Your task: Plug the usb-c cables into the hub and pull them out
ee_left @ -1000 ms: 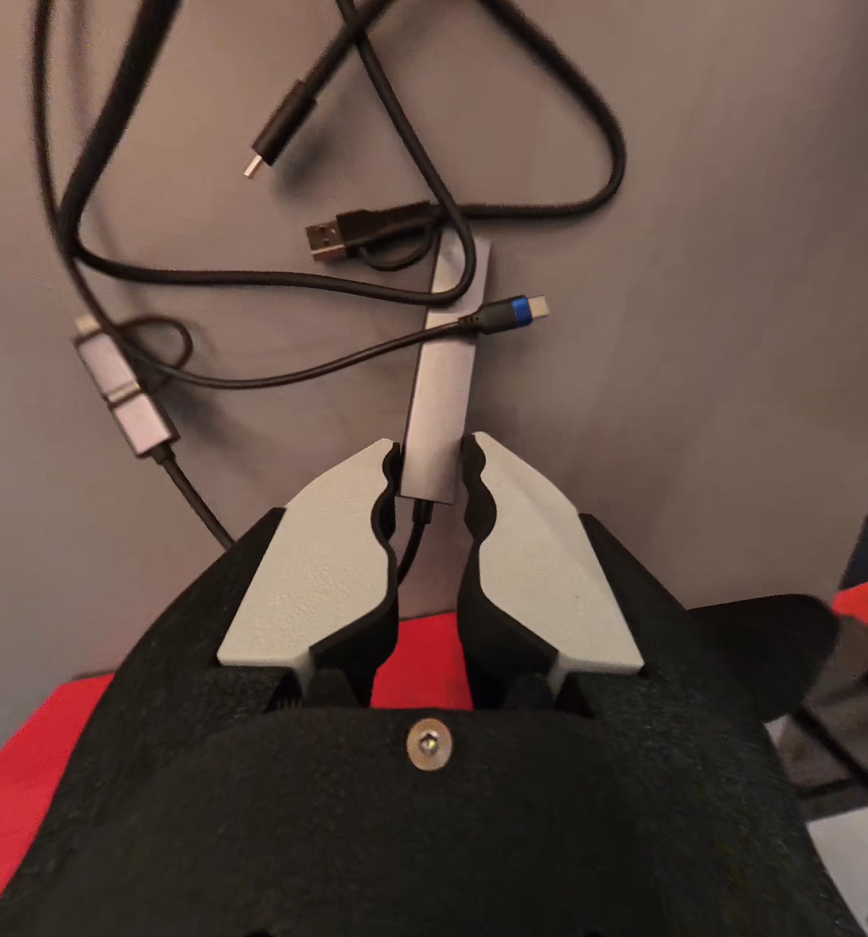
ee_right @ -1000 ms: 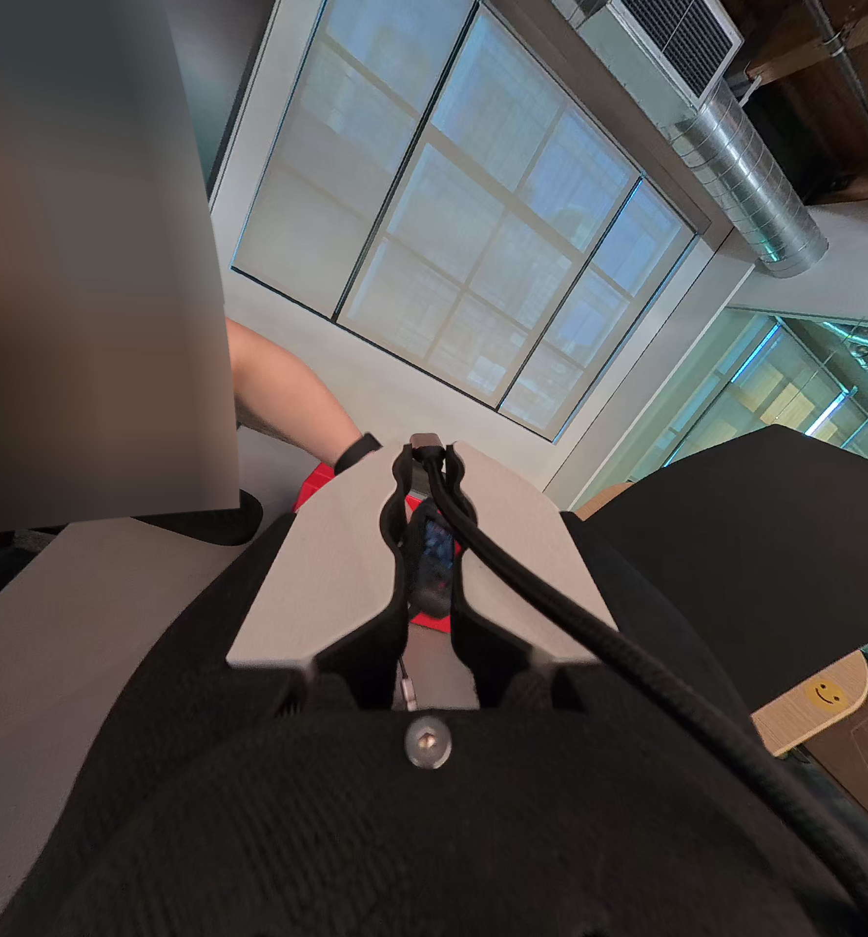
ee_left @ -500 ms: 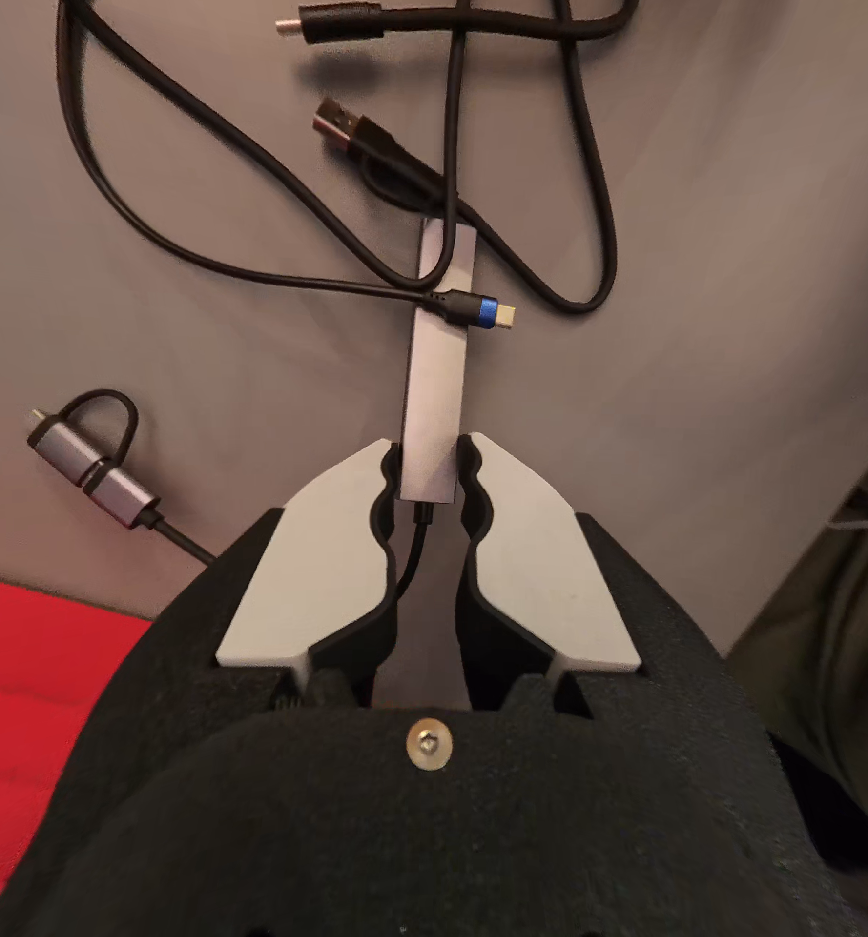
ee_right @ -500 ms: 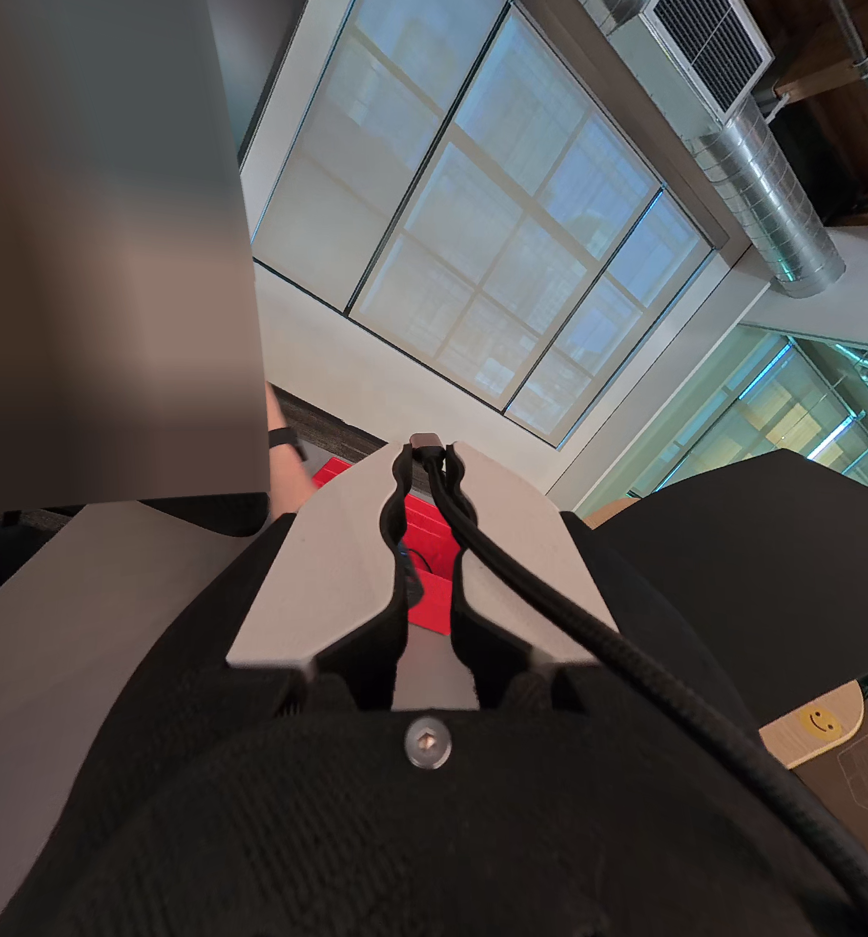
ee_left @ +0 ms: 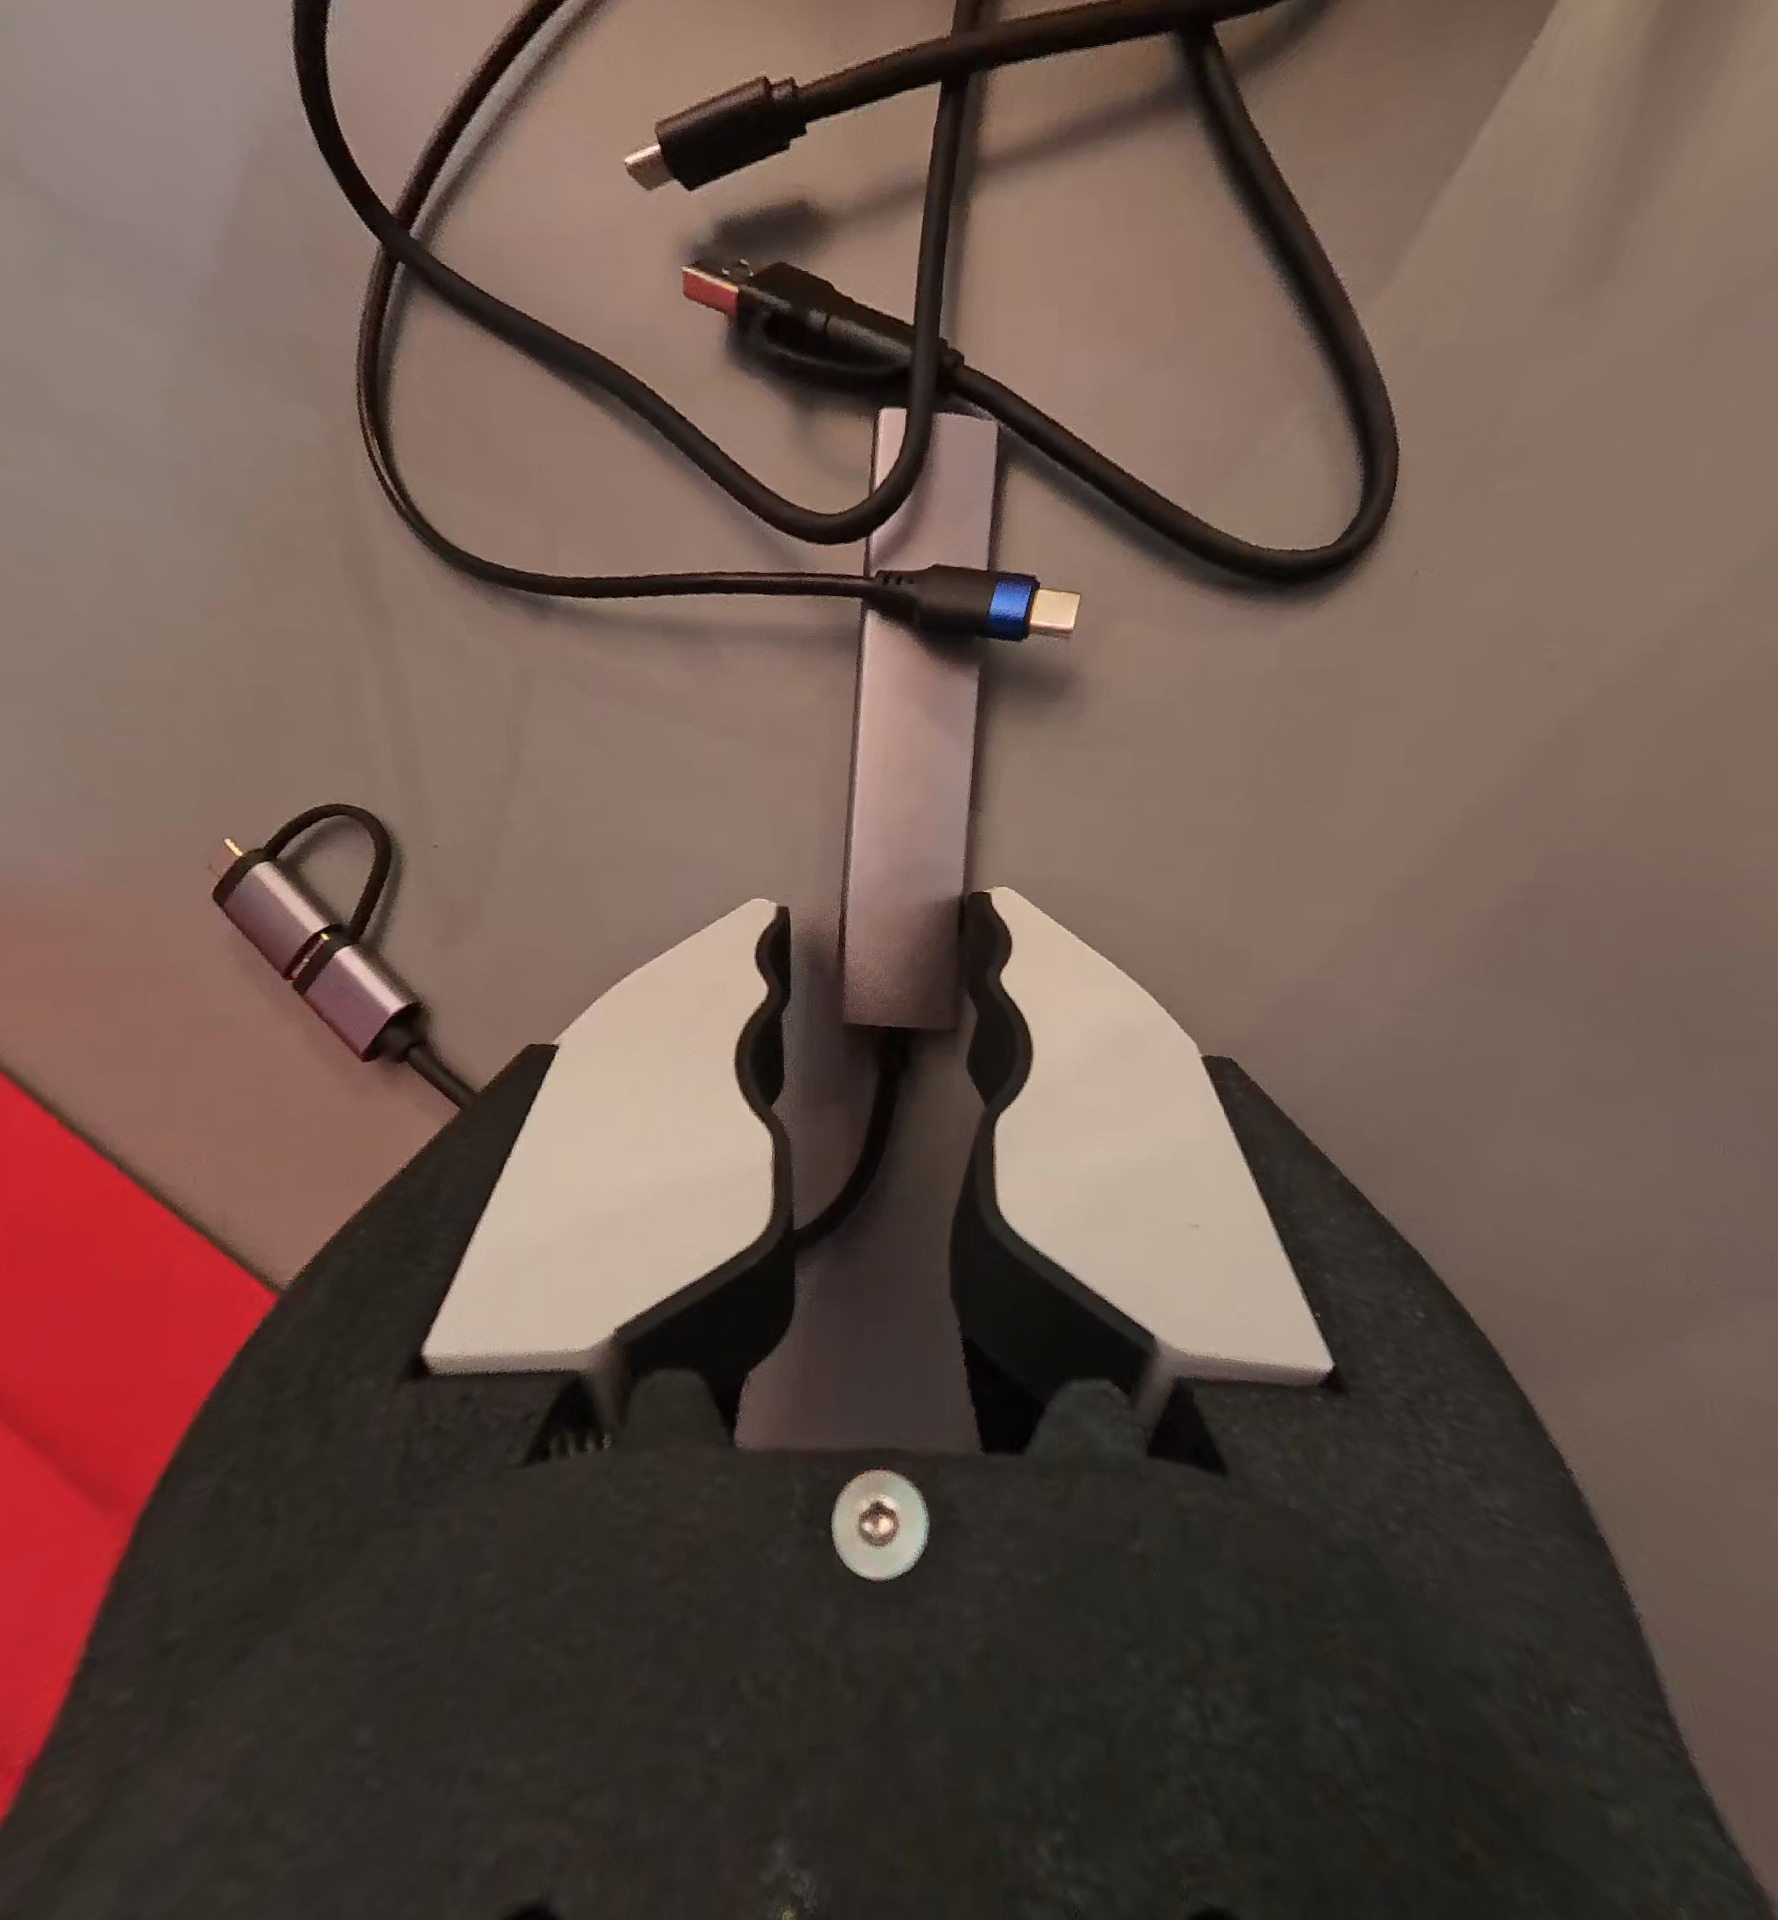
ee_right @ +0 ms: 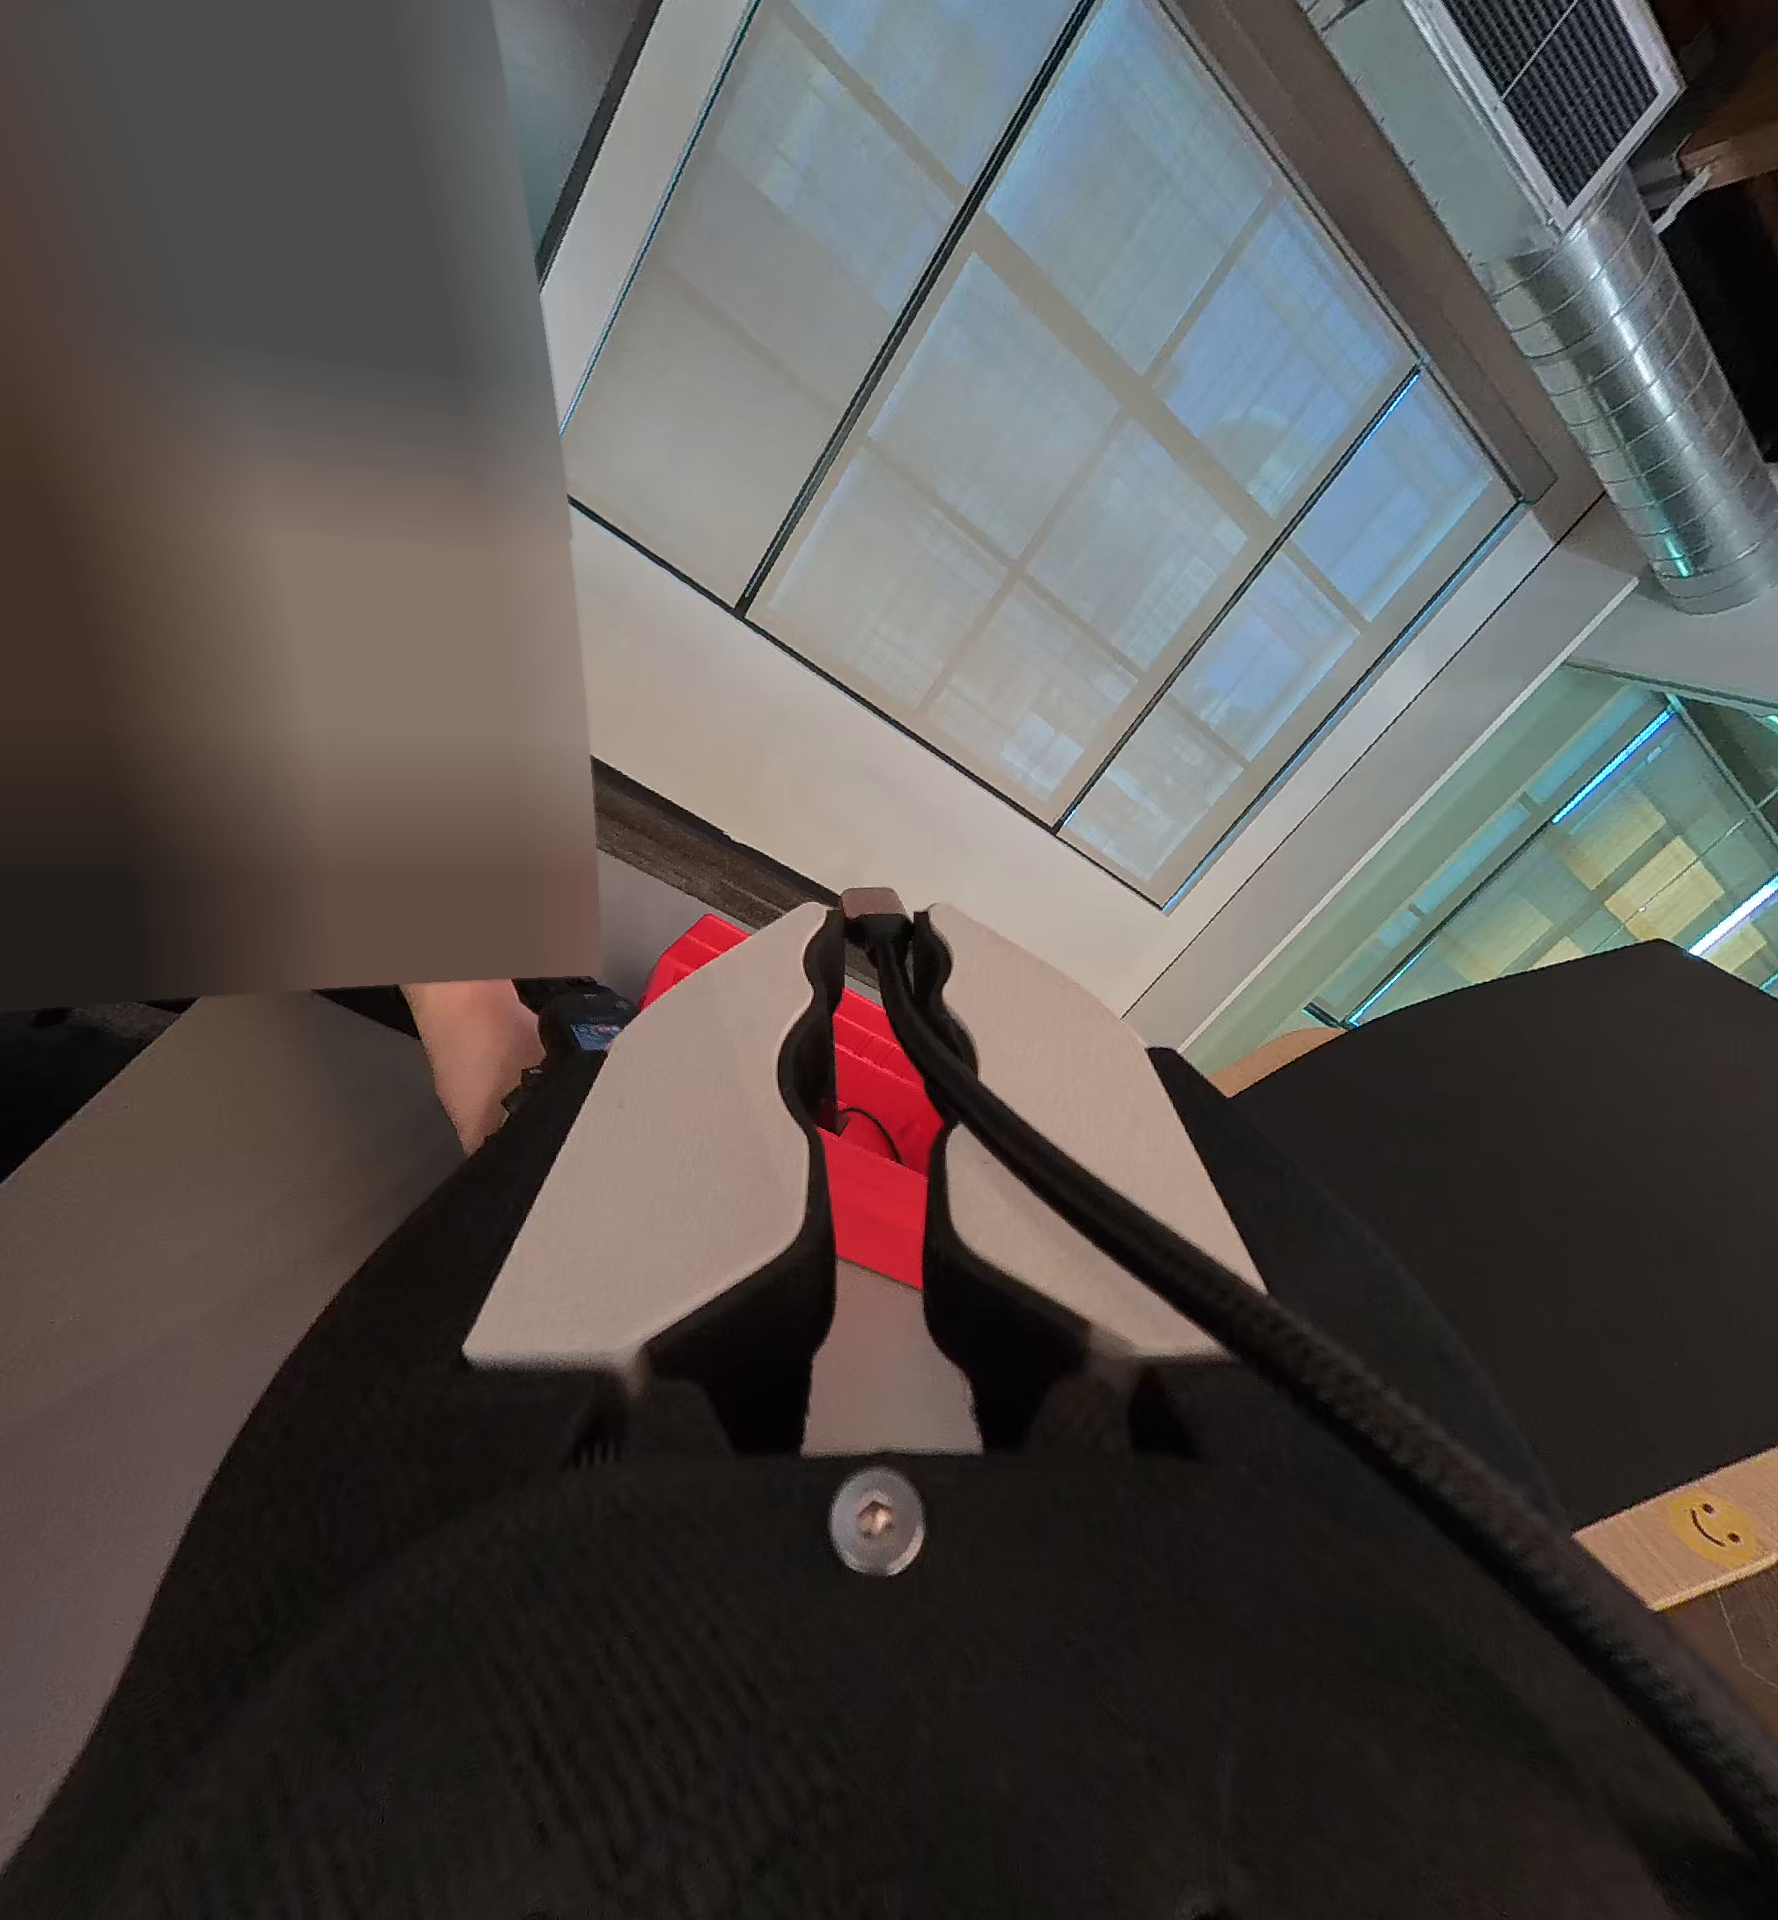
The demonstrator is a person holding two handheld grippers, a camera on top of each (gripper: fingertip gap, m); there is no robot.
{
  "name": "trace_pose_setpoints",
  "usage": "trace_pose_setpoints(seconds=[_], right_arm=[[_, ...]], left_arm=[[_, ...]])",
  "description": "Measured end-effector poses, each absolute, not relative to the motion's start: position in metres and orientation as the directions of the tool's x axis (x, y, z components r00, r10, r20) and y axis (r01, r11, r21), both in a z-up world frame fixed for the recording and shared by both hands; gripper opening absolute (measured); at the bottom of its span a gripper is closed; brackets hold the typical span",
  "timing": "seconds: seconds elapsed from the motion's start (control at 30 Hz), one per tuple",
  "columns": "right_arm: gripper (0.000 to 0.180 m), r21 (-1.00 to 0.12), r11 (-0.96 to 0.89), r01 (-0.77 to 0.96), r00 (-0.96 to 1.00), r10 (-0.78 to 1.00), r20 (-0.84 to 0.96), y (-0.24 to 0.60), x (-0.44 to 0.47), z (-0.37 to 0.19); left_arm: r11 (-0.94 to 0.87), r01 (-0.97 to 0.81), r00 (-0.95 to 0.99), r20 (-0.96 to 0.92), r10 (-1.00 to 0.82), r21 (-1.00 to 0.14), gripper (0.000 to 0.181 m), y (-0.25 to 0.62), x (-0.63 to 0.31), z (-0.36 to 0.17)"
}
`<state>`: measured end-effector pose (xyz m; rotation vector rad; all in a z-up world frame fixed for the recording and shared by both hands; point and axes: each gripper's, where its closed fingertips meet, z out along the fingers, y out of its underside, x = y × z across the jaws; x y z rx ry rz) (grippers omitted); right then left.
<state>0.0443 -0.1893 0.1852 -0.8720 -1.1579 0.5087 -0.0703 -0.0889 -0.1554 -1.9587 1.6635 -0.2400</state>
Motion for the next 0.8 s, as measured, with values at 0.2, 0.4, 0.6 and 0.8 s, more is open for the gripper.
trace_pose_setpoints(seconds=[0.2,0.4,0.6,0.8], right_arm=[[0.013,-0.816,0.57,0.096,0.341,0.751,0.565,-0.185,0.041,0.181],[0.013,-0.828,0.546,0.127,0.35,0.757,0.552,-0.175,0.038,0.174],[0.013,-0.835,0.534,0.135,0.344,0.765,0.545,-0.171,0.035,0.171],[0.013,-0.858,0.492,0.149,0.382,0.771,0.509,-0.159,0.029,0.168]], left_arm=[[-0.002,-0.825,0.186,-0.268,-0.945,-0.565,0.022,-0.092,-0.066,-0.156],[-0.096,-0.82,0.216,-0.149,-0.965,-0.564,0.022,-0.095,-0.079,-0.138],[-0.192,-0.793,0.091,0.2,-0.976,-0.578,0.022,-0.146,-0.094,-0.09],[-0.323,-0.652,0.082,0.36,-0.929,-0.686,0.022,-0.144,-0.08,-0.039]])
